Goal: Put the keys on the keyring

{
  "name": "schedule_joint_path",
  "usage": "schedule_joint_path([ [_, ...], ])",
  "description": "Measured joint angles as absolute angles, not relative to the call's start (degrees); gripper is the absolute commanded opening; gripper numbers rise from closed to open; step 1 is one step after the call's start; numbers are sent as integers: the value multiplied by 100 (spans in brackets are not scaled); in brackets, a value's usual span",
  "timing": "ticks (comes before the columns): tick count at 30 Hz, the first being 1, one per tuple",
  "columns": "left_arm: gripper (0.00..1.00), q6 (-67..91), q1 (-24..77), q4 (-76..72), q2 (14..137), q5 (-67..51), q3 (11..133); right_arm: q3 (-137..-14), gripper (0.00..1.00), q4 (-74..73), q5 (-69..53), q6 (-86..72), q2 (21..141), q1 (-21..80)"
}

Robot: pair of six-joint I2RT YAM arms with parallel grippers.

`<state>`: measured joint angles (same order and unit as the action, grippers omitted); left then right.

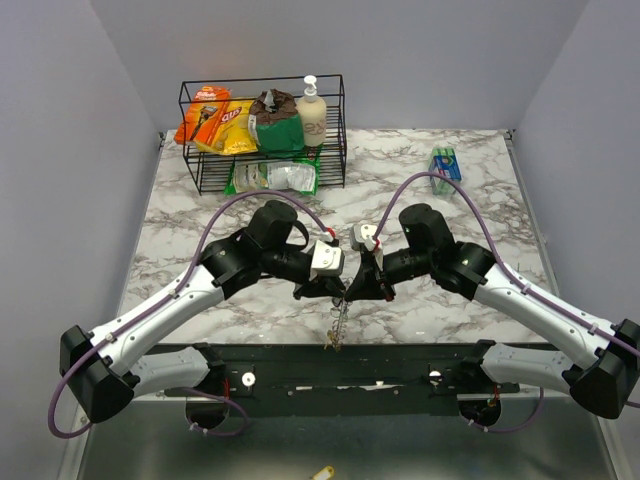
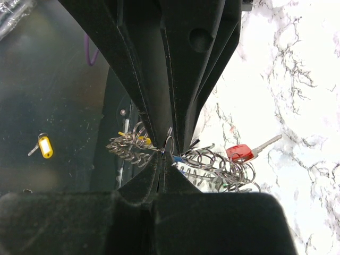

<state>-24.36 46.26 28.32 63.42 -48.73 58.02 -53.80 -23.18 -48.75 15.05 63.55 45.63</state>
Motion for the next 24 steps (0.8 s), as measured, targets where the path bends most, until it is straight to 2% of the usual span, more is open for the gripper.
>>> schedule_joint_path([
  [9,26,-2416,4626,2829,6414,-4871,5760,-5374,1,-2296,-4842,1503,6331,4563],
  [12,20,-2416,4626,2834,6447,-4871,5760,-5365,1,-2294,-4825,1503,6331,4563],
  [13,13,-2416,4626,2834,6460,-4871,5758,-5360,1,-2294,-4805,1503,6331,4563],
  [16,0,-2432,4626,2851,6512,-4880,5760,-5341,1,-2305,-4742,1503,6331,4563],
  [24,0,-2445,4626,2821,6587,-4890,5754,-5304,1,-2322,-4672,1461,6316,4530],
])
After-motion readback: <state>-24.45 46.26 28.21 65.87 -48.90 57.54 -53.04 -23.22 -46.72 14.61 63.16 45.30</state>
